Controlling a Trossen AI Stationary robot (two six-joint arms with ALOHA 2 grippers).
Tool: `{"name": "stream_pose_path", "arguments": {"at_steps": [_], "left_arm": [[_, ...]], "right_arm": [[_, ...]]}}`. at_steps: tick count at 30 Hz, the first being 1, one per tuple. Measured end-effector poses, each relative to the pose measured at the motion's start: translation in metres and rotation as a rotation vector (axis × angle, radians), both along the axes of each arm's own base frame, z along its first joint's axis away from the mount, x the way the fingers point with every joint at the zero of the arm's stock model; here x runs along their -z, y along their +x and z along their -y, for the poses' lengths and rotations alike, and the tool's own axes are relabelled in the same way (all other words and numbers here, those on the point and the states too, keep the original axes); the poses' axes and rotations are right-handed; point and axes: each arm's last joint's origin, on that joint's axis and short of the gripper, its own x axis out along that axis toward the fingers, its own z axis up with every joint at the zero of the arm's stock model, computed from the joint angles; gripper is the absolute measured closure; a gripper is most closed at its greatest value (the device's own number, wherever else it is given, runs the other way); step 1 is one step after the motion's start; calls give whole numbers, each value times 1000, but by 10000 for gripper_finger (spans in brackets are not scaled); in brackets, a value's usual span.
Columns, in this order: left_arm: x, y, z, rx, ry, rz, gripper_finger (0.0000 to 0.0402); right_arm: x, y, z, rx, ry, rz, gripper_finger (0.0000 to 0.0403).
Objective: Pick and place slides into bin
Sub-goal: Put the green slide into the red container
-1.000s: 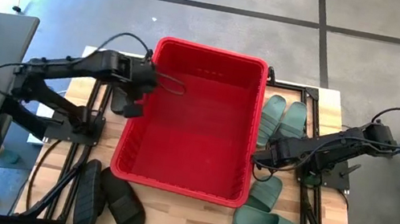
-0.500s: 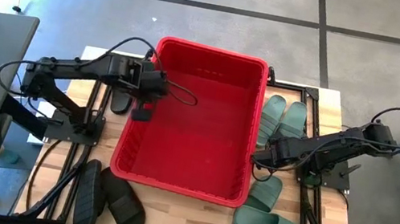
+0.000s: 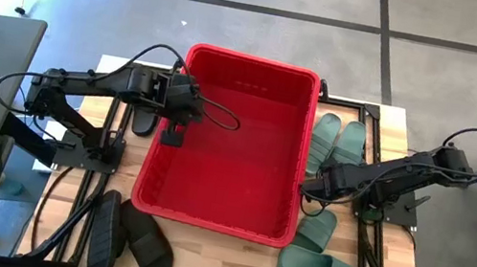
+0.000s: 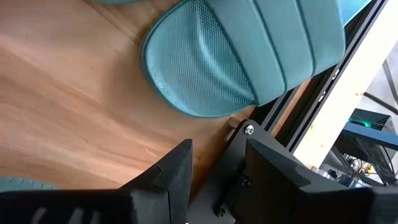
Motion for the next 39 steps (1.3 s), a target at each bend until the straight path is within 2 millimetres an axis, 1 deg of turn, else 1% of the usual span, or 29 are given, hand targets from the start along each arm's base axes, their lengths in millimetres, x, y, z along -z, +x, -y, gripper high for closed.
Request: {"name": "stream_pose_path", "arguments": {"at_steps": [5,8,12,16,18,20,24,29,31,35,39], "left_arm": [[0,1,0,5,5,8,401],[0,1,0,6,5,9,401],[-1,2,-1,28,16,13,401],[-1,3,-1,29,18,20,401],[-1,3,-1,29,18,21,401],[-1,3,-1,29,18,21,401],[-2,4,-1,39,24,28,401],[-3,6,-2,52,33,50,401],[-3,7,-2,54,32,63,401],[-4,10,-2,81,33,81,401],[-4,10,-1,100,3,94,401]], "right_arm": [[0,0,0,35,22,5,263],[-4,-2,2,71,59,39,263],[-16,-9,10,129,127,132,263],[-31,-21,22,204,206,247,263],[-38,-27,28,275,239,312,263],[-45,-35,35,386,257,380,263],[-55,-48,48,595,234,516,263],[-62,-56,64,745,190,659,263],[-63,-56,72,771,170,703,263],[-64,-49,89,761,136,797,263],[-61,-50,107,775,89,795,263]]}}
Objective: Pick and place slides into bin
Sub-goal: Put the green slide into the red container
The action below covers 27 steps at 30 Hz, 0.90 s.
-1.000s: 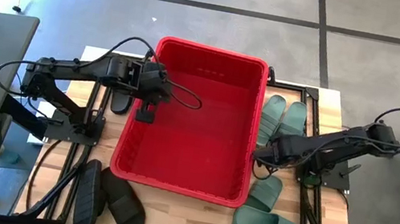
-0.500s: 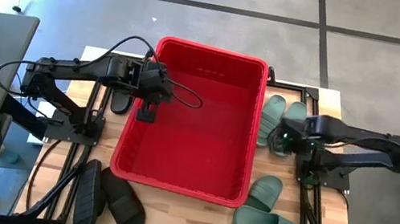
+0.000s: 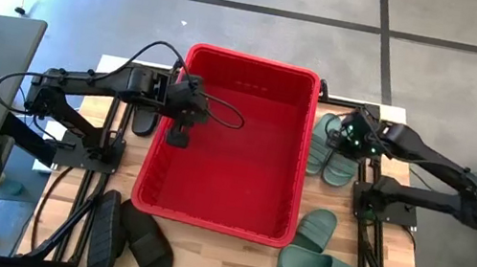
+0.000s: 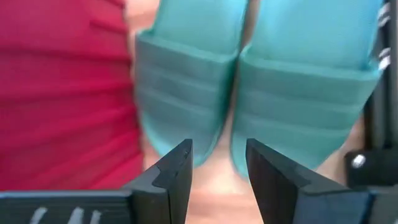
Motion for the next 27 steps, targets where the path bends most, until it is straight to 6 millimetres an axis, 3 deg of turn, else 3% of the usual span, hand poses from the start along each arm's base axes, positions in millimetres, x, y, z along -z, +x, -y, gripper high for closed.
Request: {"name": "stream_pose_path", "arguments": {"at_steps": [7,17,27], "left_arm": [[0,0,1,18,-32,7,401],[0,0,1,24,-42,9,401],[0,0,2,29,-52,10,401]], "right_arm": [[11,-4,25,0,-21,-139,263],[34,6,44,-305,15,-341,263],[45,5,55,-464,64,-387,263]]}}
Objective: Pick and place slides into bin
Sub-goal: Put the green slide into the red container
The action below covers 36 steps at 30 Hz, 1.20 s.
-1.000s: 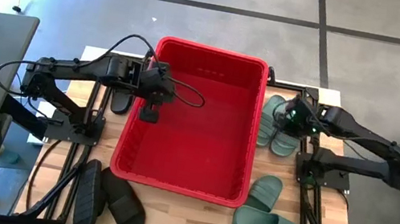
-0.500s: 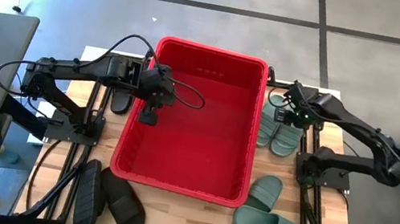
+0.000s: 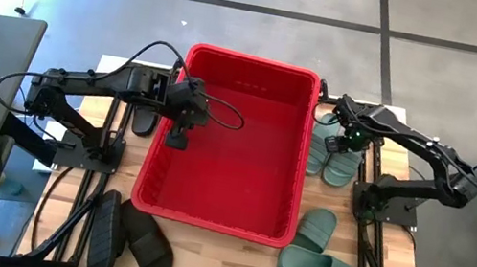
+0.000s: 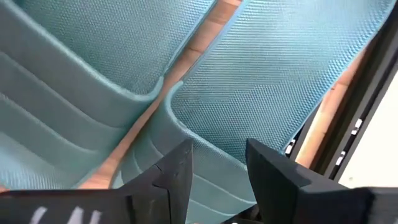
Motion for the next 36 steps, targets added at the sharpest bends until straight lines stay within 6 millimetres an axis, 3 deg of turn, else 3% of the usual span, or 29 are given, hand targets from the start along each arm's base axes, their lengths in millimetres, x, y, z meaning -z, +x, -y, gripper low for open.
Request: {"name": "stream_pose_path", "arguments": {"at_steps": [21,36], "left_arm": [[0,0,1,22,-38,9,401],[0,0,1,22,-38,9,401]], "right_arm": [[0,-10,7,-244,76,47,263],[0,-11,7,-259,157,168,263]]}}
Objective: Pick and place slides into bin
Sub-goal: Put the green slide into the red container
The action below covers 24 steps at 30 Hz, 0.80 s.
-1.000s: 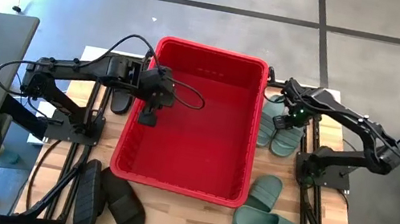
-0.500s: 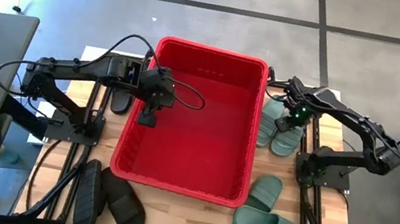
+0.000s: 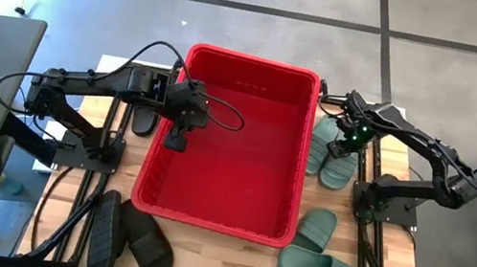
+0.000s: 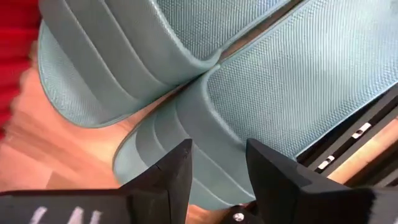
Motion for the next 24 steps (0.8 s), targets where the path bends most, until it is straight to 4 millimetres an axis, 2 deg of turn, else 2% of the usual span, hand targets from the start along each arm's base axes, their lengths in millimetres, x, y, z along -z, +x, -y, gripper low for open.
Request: {"name": "stream_pose_path", "arguments": {"at_steps": [4,9,16,24], "left_arm": [[0,0,0,0,0,0,401],[0,0,0,0,0,0,401],[0,0,0,0,0,0,401],[0,0,0,1,0,0,401]], "right_arm": [[0,1,-1,-13,25,25,263],[0,-2,0,13,-25,-54,263],[0,-1,0,12,-19,-46,263],[13,5,5,-13,87,-29,263]]}}
